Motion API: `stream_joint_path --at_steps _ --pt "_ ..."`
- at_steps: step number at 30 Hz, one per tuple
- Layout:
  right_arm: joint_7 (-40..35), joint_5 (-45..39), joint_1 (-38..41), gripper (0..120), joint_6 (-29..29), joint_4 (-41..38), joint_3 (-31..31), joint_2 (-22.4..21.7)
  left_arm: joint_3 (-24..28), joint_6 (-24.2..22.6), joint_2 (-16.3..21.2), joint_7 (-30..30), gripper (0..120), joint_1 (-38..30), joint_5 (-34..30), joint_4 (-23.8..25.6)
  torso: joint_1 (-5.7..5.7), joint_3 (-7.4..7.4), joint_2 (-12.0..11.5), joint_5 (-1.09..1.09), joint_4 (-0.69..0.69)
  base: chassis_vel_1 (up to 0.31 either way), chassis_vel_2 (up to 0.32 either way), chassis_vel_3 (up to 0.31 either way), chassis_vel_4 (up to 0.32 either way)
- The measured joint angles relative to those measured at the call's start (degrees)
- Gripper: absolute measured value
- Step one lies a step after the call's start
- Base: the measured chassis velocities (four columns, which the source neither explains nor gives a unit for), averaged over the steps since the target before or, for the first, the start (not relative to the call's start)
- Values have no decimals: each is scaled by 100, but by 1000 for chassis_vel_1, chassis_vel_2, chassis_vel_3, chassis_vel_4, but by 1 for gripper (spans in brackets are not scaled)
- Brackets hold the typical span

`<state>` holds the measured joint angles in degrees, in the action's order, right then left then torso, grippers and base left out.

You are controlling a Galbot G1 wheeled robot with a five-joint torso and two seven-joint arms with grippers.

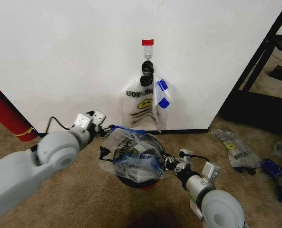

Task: Pick up the garbage bag from the wall and place it over the trash bin.

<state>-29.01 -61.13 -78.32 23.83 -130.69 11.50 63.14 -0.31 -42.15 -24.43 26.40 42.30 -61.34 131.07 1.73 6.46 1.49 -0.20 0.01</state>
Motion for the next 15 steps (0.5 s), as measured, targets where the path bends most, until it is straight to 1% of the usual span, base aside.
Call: stream_joint_path --at_steps 1,2,3,5,6,8,10,11,13,15 --pt "0 -10 4 0 0 30 -3 5 -117 0 84 -49 79 230 39 127 0 0 0 -6 -1 0 0 0 0" --pt "0 -16 5 0 0 55 -6 11 -191 0 142 -76 85 411 91 219 0 0 0 -5 -3 0 0 0 0" --pt "0 -21 6 0 0 67 -10 15 -232 0 169 -80 88 514 119 275 0 0 0 -2 -5 0 0 0 0" --pt "0 -39 21 0 -4 76 -13 18 -314 0 182 -24 95 636 108 409 0 0 0 -4 -8 0 0 0 0" --pt "0 -39 21 0 -4 76 -13 18 -314 0 182 -24 95 636 108 409 0 0 0 -4 -8 0 0 0 0" --pt "1 -46 32 0 -17 76 -9 26 -375 5 166 90 98 659 -11 562 0 0 0 -3 -7 0 0 0 0" --pt "10 -37 4 0 -44 52 25 38 -402 72 70 326 100 642 -446 972 0 0 0 -2 -6 0 0 0 0" --pt "12 -30 -6 0 -53 49 29 38 -382 78 30 371 100 632 -519 1064 0 0 0 -2 -7 0 0 0 0" --pt "15 -14 -18 0 -63 47 32 38 -349 87 -11 403 100 623 -569 1140 0 0 0 -1 -7 0 0 0 0" --pt "42 83 -44 0 -94 49 34 41 -206 97 -154 429 100 614 -684 1249 0 0 0 -2 -7 0 0 0 0"
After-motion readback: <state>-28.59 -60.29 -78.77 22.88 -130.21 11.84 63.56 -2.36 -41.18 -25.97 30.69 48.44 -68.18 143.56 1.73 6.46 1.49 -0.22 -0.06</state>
